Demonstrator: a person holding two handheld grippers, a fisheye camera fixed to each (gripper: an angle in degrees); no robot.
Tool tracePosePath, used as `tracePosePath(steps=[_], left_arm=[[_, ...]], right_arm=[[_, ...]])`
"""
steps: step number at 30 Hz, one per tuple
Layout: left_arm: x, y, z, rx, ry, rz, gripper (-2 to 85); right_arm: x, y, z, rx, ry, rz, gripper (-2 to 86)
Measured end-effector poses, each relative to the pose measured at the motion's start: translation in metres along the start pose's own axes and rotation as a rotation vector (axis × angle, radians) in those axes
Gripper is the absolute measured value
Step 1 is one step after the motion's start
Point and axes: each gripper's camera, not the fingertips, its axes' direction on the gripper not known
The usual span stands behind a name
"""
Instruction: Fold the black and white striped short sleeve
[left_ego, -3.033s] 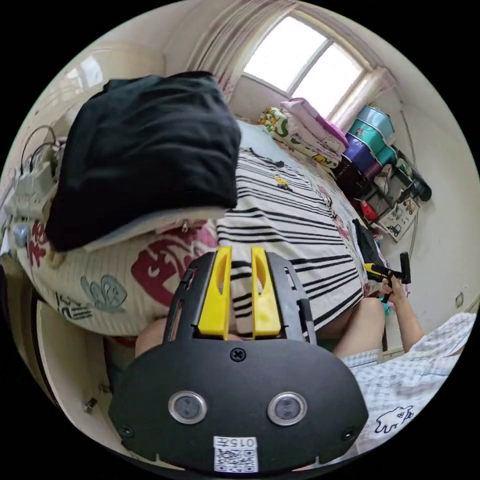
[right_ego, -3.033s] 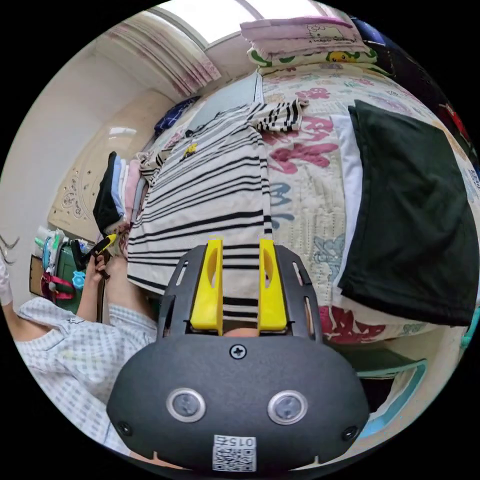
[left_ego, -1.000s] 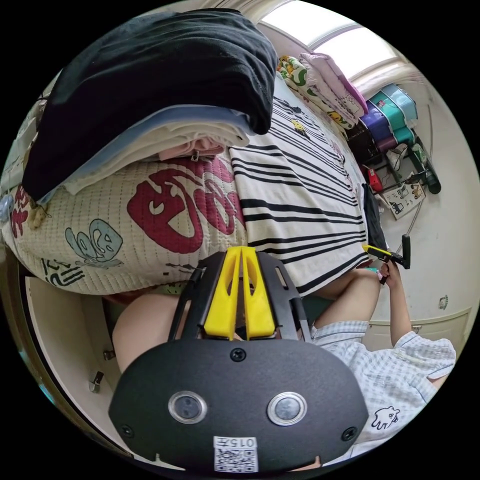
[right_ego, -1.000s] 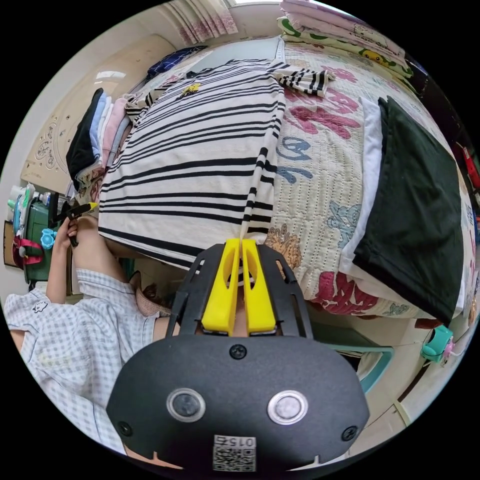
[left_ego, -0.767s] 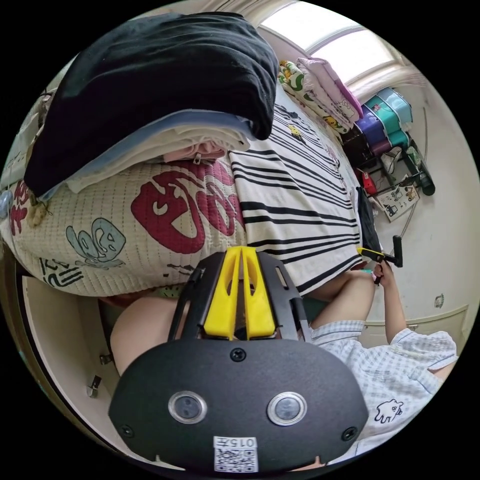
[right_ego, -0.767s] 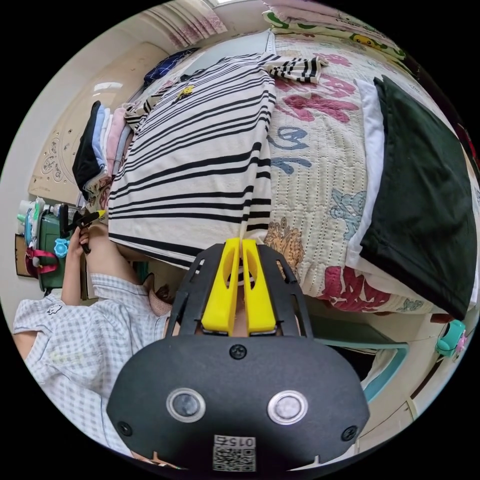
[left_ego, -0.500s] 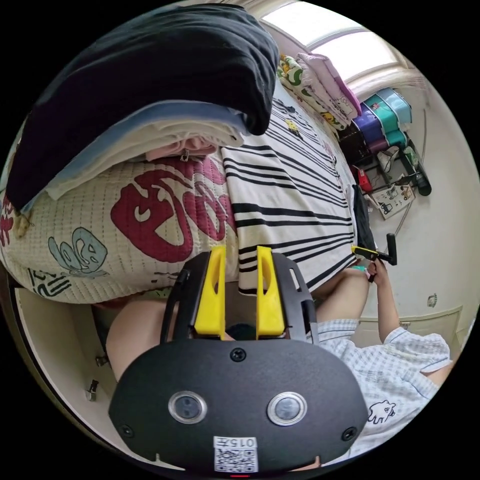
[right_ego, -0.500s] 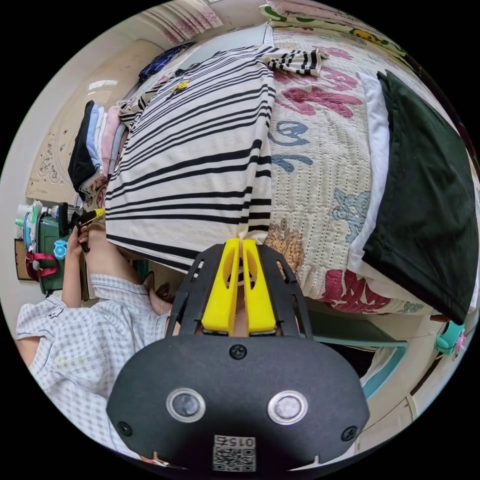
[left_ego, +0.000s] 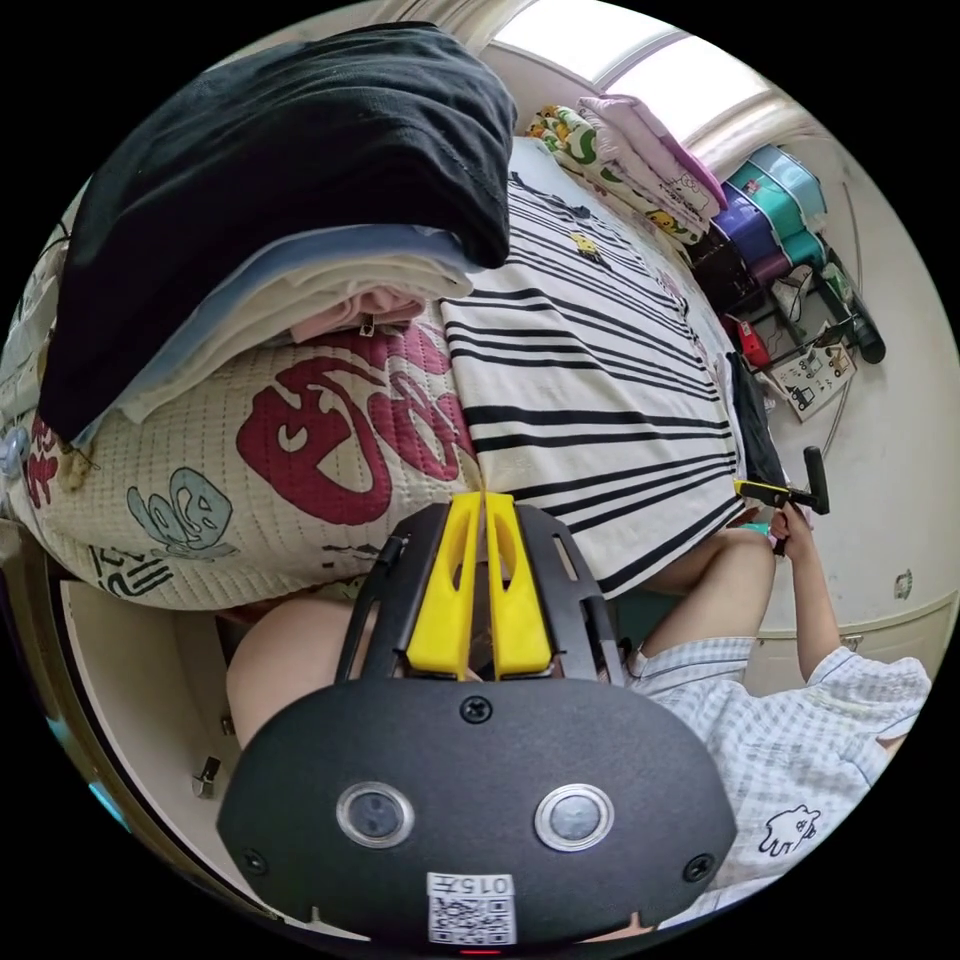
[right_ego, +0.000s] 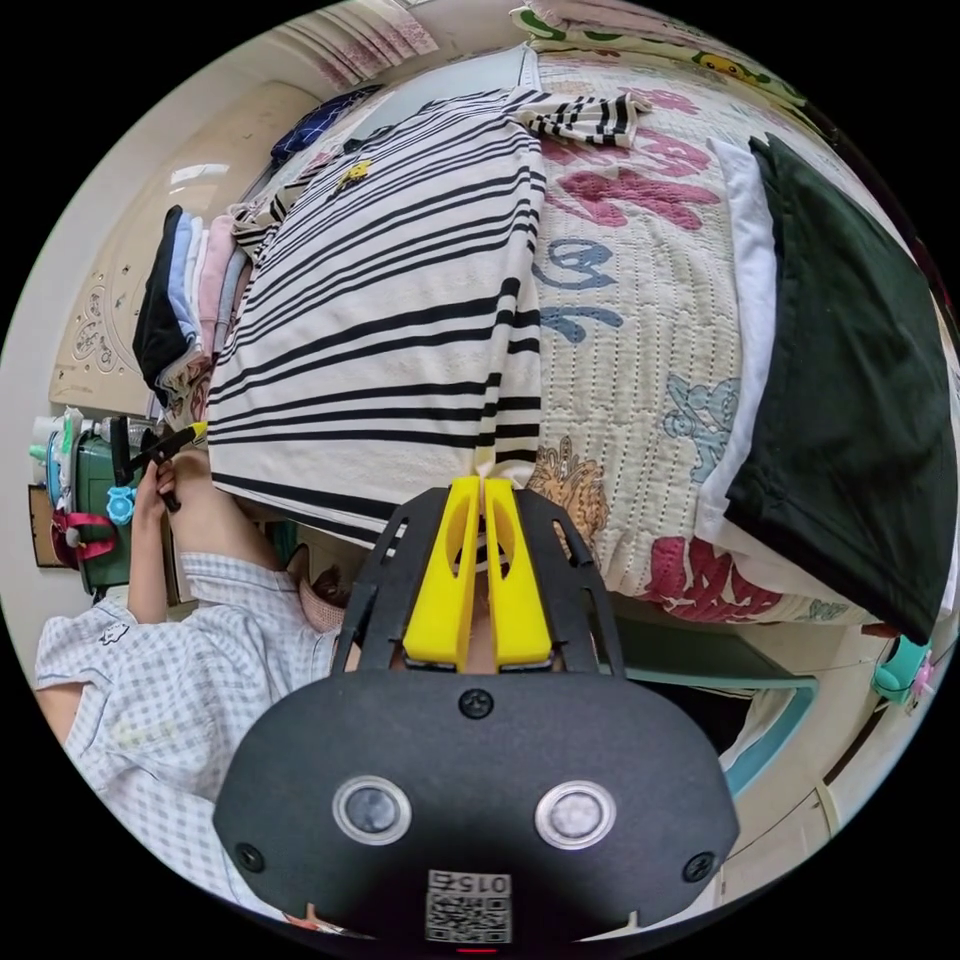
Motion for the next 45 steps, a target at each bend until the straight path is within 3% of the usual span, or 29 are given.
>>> tracePosePath(steps=[8,12,15,20,24,27,32,37,40,45], left_arm=[[0.01,0.003,0.021,-0.055,-0.061,0.001,-0.8],[0.007,0.009,0.016,-0.02,-0.016,-0.063,-0.5],[0.025,0.022,-0.014,0.111,-0.042,-0.085,-0.2],[0.115,-0.019,-0.035,0.213,-0.159,0.146,-0.2],[0.189,-0.094,-0.022,0.325,-0.08,0.307,-0.5],[0.27,-0.177,0.017,0.295,-0.001,0.482,-0.5],[0.402,-0.303,0.141,0.221,-0.131,0.67,0.0],[0.489,-0.382,0.258,0.117,-0.12,0.721,5.7],[0.525,-0.418,0.335,-0.048,-0.05,0.686,8.1],[0.55,-0.447,0.406,0.014,-0.069,0.605,9.1]], right_arm=[[-0.002,-0.012,-0.013,-0.014,-0.039,0.02,1.7],[0.009,-0.01,-0.032,0.019,-0.093,0.036,7.5],[0.027,0.001,-0.065,0.145,-0.134,0.067,9.1],[0.063,-0.022,-0.126,0.58,-0.209,0.216,7.5],[0.063,-0.11,-0.122,0.648,-0.255,0.225,8.4],[0.072,-0.189,-0.099,0.627,-0.282,0.294,9.5],[0.077,-0.256,-0.039,0.653,-0.186,0.381,10.4],[0.062,-0.274,-0.014,0.645,0.004,0.331,8.9],[0.05,-0.283,-0.005,0.623,0.08,0.319,8.9],[0.043,-0.287,0.008,0.63,0.129,0.311,8.7]])
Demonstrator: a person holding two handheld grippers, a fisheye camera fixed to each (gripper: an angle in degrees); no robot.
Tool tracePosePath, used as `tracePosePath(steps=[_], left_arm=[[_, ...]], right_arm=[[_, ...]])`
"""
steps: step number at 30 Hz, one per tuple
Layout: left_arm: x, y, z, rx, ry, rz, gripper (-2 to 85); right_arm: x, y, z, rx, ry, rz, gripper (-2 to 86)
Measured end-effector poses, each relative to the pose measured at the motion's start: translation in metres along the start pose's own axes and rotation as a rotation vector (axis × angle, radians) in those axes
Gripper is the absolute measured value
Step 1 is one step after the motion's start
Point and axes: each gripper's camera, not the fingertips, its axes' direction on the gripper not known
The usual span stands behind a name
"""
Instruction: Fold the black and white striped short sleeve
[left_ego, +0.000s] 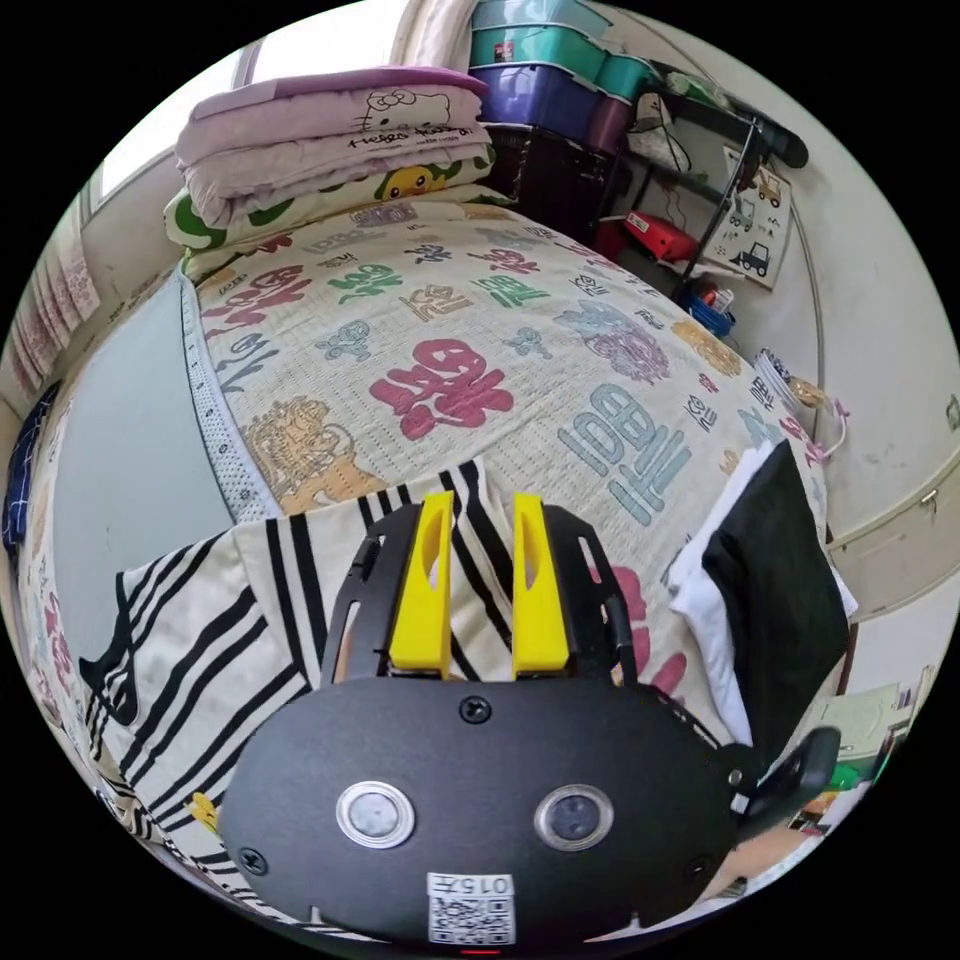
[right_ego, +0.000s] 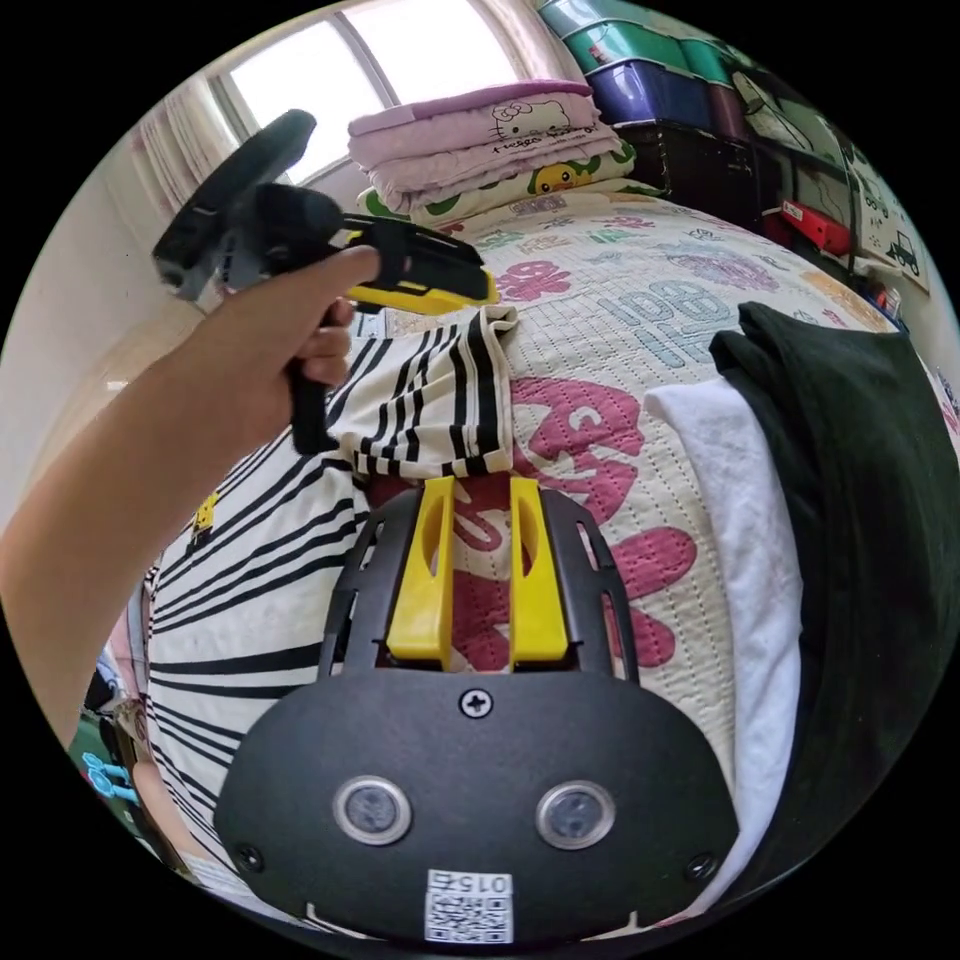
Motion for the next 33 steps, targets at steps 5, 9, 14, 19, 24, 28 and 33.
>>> tracePosePath(steps=[5,9,14,19,24,28,33], left_arm=[[-0.014,-0.003,0.053,-0.047,-0.01,-0.011,4.6],[-0.044,0.014,0.037,0.004,0.114,-0.076,2.0],[-0.095,0.059,-0.038,0.193,0.204,-0.137,1.1],[-0.151,0.128,-0.101,0.262,0.287,-0.136,0.7],[-0.221,0.235,-0.133,0.266,0.2,-0.241,0.3],[-0.284,0.312,-0.124,0.167,0.224,-0.44,0.1],[-0.308,0.354,-0.125,0.181,0.272,-0.514,3.1]], right_arm=[[0.01,0.009,0.0,0.031,-0.012,0.027,7.8],[0.009,0.019,-0.01,0.076,-0.024,-0.02,5.1],[0.011,0.012,-0.019,0.084,-0.039,-0.044,10.5],[0.029,0.008,-0.039,0.101,-0.247,-0.077,11.1],[-0.003,0.014,-0.065,0.001,-0.479,-0.356,1.4],[-0.032,0.049,-0.066,-0.108,-0.464,-0.466,0.9],[-0.037,0.062,-0.08,-0.147,-0.372,-0.401,10.8]])
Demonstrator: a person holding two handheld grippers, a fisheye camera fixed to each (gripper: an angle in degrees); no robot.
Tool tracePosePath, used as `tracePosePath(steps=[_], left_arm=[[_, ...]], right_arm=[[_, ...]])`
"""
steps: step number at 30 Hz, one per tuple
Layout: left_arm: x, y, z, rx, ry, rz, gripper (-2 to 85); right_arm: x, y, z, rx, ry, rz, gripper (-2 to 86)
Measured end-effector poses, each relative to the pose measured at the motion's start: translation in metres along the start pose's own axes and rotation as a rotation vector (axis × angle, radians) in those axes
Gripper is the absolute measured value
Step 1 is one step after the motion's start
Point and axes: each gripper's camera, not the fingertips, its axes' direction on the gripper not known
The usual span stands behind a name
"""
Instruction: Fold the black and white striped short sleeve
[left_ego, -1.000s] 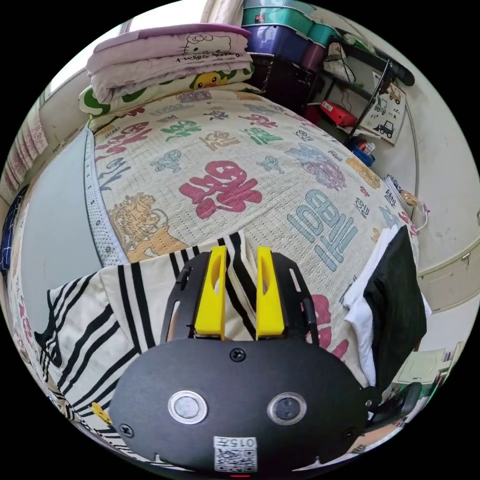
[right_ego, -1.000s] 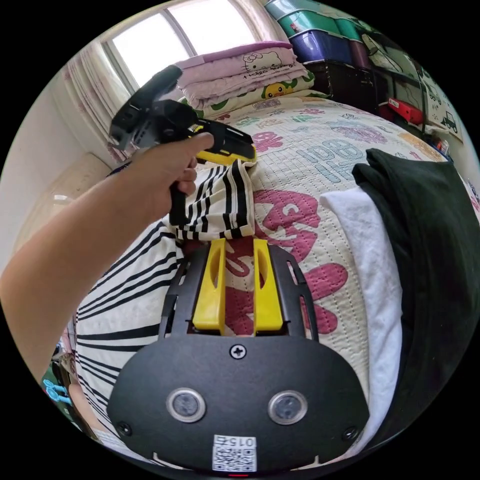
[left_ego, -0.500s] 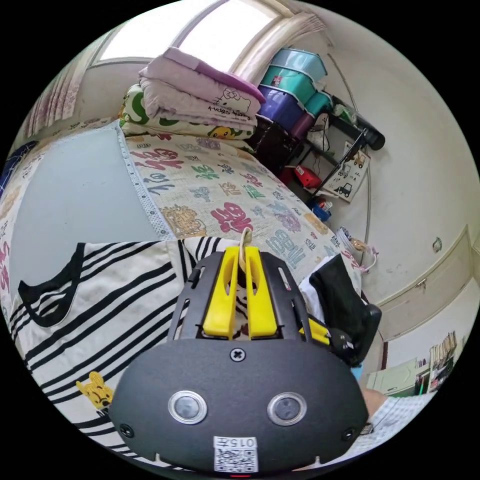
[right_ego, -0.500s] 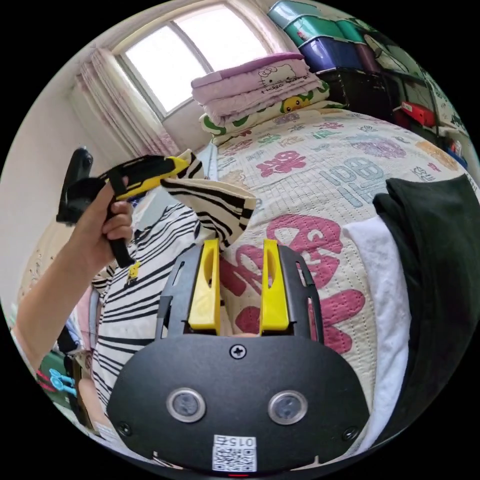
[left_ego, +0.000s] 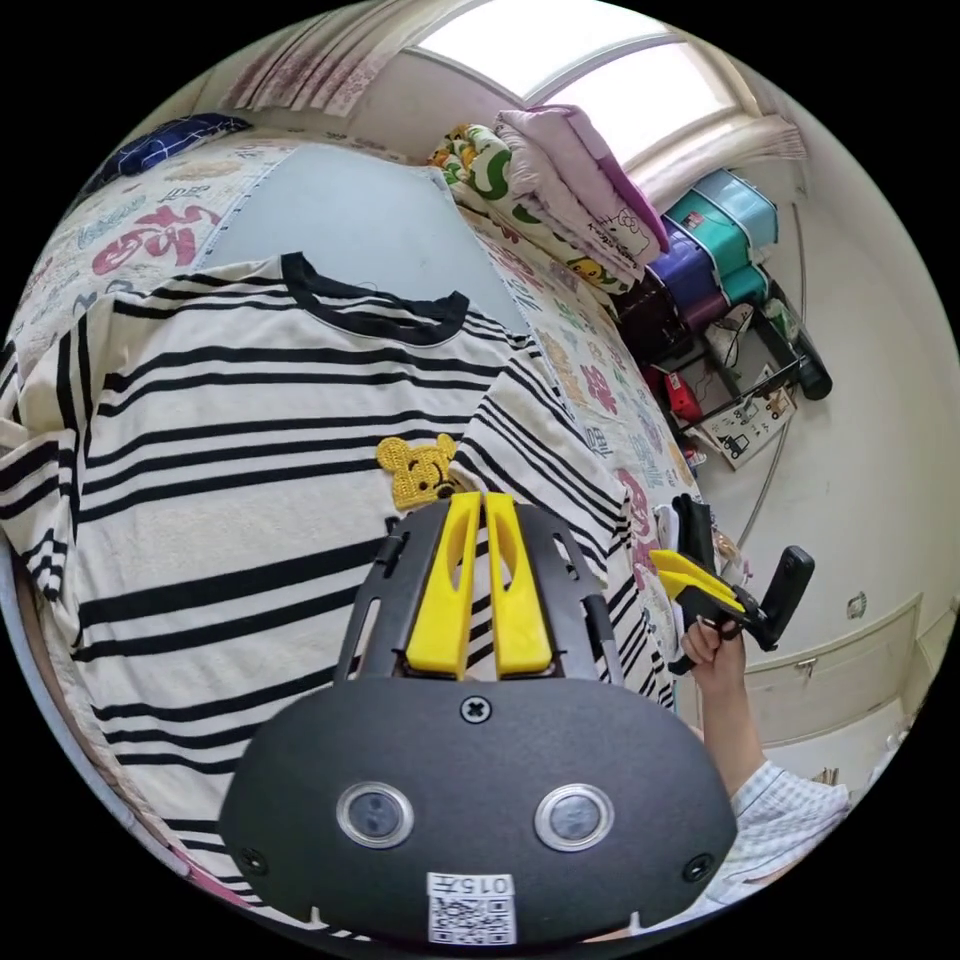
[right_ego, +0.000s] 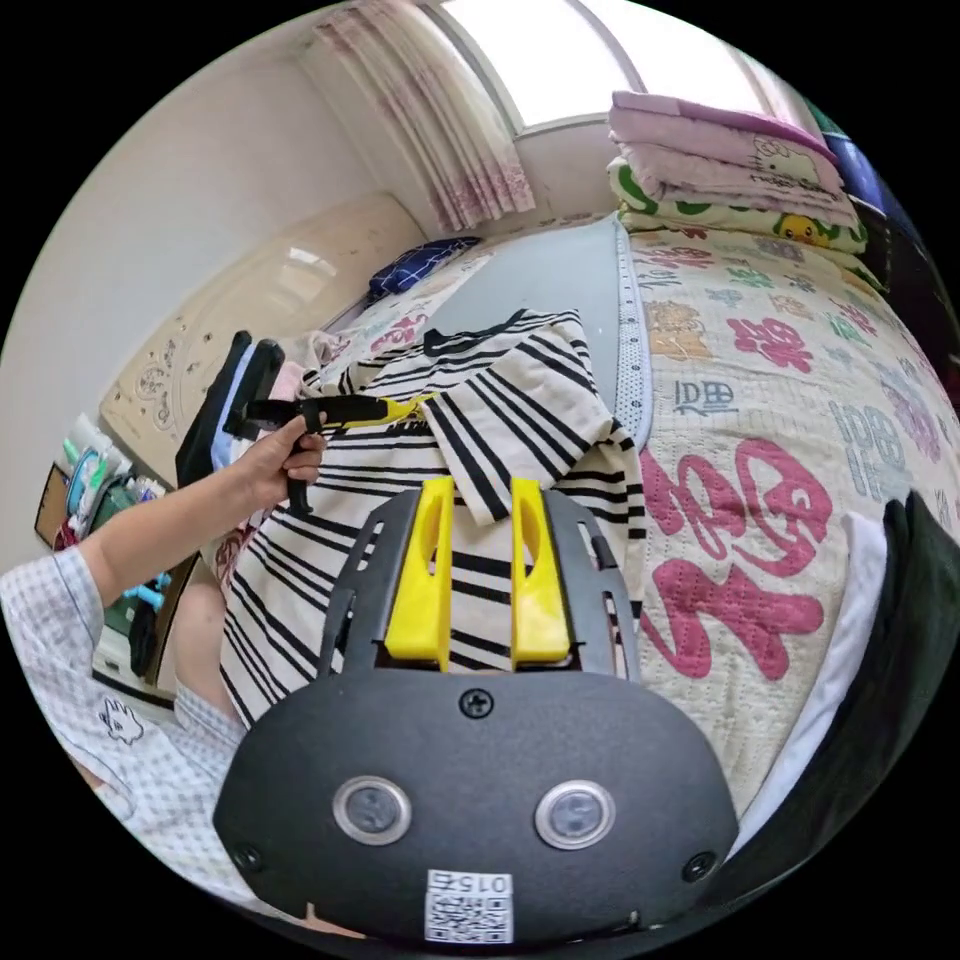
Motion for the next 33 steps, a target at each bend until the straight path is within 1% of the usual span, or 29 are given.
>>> tracePosePath(steps=[1,3,6,9,11,13,14,16,19,24,27,30,32,33], left_arm=[[-0.005,0.001,-0.001,0.001,0.019,-0.016,6.2],[-0.012,0.001,-0.001,-0.008,0.043,-0.062,10.0],[-0.013,-0.002,0.0,-0.002,0.031,-0.082,10.4],[-0.006,-0.01,0.006,-0.017,-0.034,-0.047,9.1],[-0.006,-0.014,0.014,-0.014,-0.032,-0.066,6.9],[-0.006,-0.016,0.016,-0.023,-0.046,-0.082,3.5],[-0.005,-0.018,0.017,-0.036,-0.054,-0.076,1.7],[-0.001,-0.016,0.014,-0.038,-0.063,-0.048,0.6],[0.004,-0.008,0.002,-0.029,-0.084,-0.006,-0.1],[0.012,0.011,-0.021,-0.046,-0.146,0.031,-0.3],[0.019,0.038,-0.05,-0.033,-0.16,0.092,0.5],[0.016,0.084,-0.094,0.035,-0.261,0.149,3.1],[0.004,0.124,-0.13,0.118,-0.458,0.157,7.7],[0.0,0.132,-0.139,0.138,-0.51,0.155,8.8]], right_arm=[[0.004,0.004,0.001,-0.008,-0.021,0.063,13.0],[0.012,0.009,0.01,-0.031,-0.063,0.153,13.6],[0.036,0.015,0.034,-0.062,-0.095,0.246,13.1],[0.06,0.016,0.046,-0.027,-0.166,0.315,10.5],[0.069,0.005,0.057,-0.058,-0.242,0.299,8.1],[0.069,0.002,0.067,-0.101,-0.197,0.258,6.0],[0.069,0.003,0.071,-0.097,-0.15,0.239,3.4],[0.072,0.005,0.075,-0.101,-0.124,0.236,1.1],[0.079,0.007,0.083,-0.109,-0.135,0.233,-0.1],[0.08,0.016,0.103,-0.122,-0.067,0.187,-0.5],[0.075,0.026,0.116,-0.103,-0.02,0.16,-0.5],[0.072,0.034,0.132,-0.101,0.015,0.148,-0.5],[0.071,0.038,0.146,-0.103,0.044,0.133,-0.5],[0.07,0.039,0.15,-0.103,0.055,0.127,-0.5]])
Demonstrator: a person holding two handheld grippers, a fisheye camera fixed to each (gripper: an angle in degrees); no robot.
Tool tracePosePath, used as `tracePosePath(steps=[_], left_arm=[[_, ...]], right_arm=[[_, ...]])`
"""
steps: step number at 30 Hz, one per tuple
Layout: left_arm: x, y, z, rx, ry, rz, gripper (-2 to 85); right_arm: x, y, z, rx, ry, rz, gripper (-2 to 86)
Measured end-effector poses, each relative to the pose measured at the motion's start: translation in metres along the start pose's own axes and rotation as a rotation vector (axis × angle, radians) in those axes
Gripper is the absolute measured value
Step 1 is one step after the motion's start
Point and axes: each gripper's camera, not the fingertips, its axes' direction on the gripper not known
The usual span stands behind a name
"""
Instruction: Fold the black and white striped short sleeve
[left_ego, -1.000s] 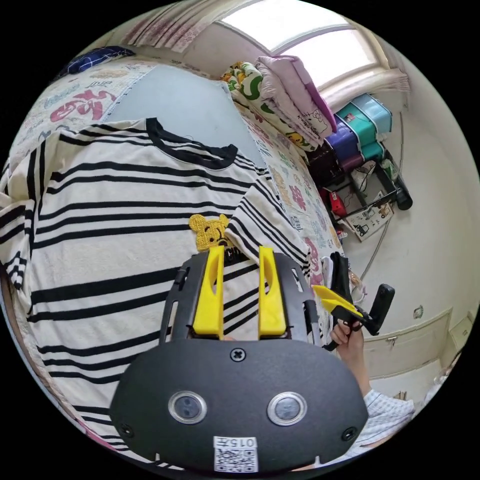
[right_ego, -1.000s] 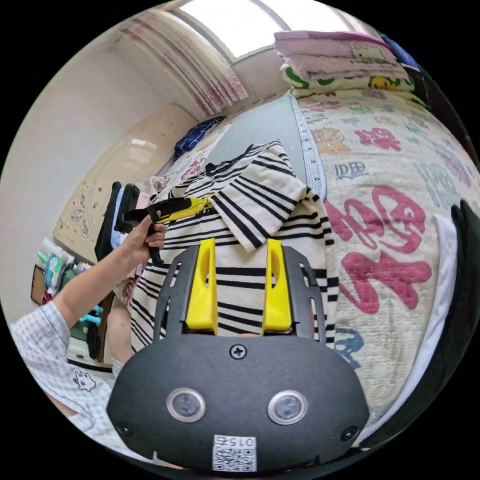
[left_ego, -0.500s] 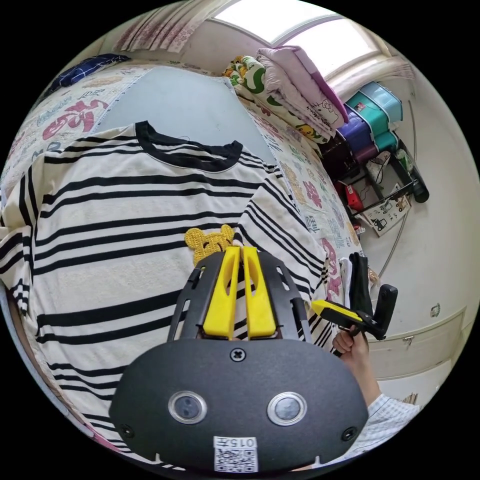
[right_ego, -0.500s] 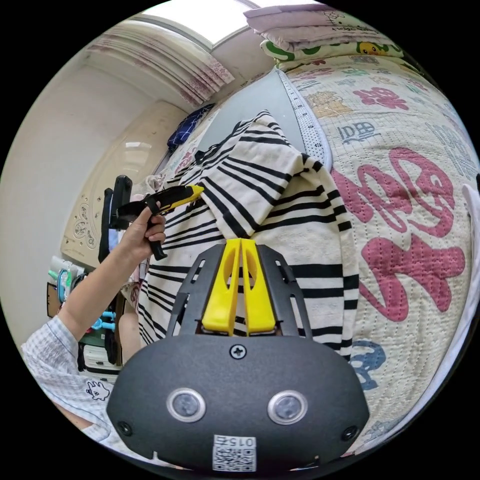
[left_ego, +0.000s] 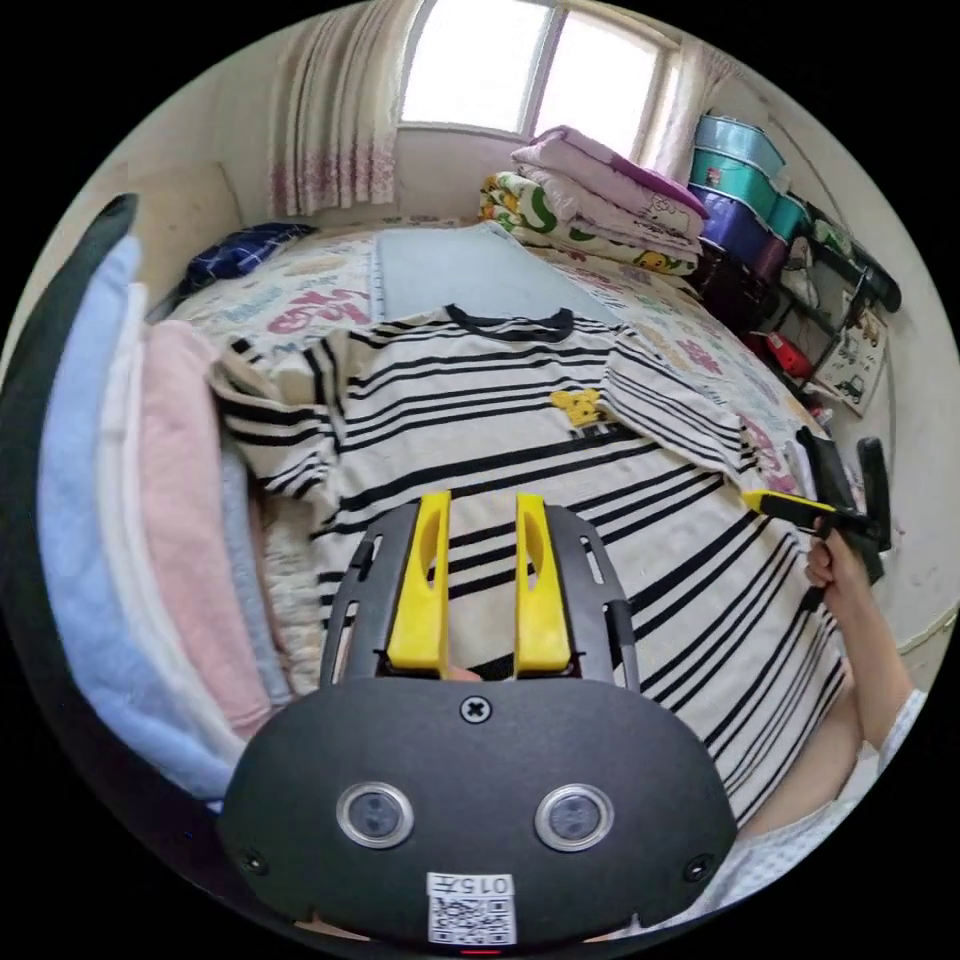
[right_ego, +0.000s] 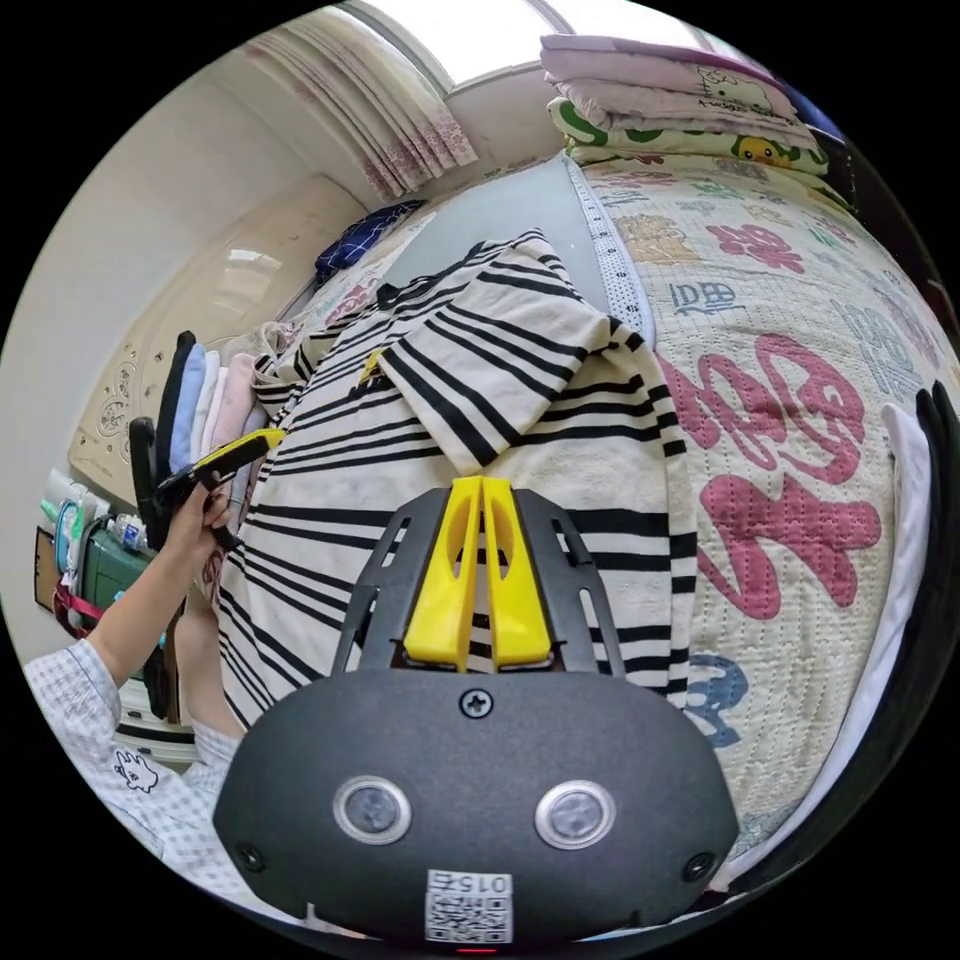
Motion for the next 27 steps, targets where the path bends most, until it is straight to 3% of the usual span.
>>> tracePosePath(steps=[2,7,10,15,20,24,27], left_arm=[[-0.028,0.027,-0.023,0.065,-0.144,-0.071,11.0],[-0.043,0.031,-0.042,0.177,-0.195,-0.25,11.8],[-0.054,0.015,-0.033,0.164,-0.17,-0.357,11.4],[-0.07,-0.031,-0.005,0.131,-0.153,-0.381,9.1],[-0.093,-0.068,0.032,-0.058,-0.226,-0.372,8.8],[-0.11,-0.064,0.027,-0.005,-0.139,-0.446,3.1],[-0.096,-0.065,0.011,0.063,-0.172,-0.409,2.0]], right_arm=[[-0.011,0.003,0.016,0.001,0.08,-0.037,-0.5],[-0.038,0.01,0.052,0.006,0.271,-0.121,-0.6],[-0.033,0.012,0.066,0.007,0.265,-0.12,-0.6],[-0.023,0.01,0.084,0.004,0.252,-0.114,-0.5],[-0.02,0.008,0.1,0.005,0.286,-0.129,-0.5],[-0.02,0.005,0.107,0.007,0.324,-0.144,-0.6],[-0.013,0.001,0.107,0.007,0.32,-0.139,-0.8]])
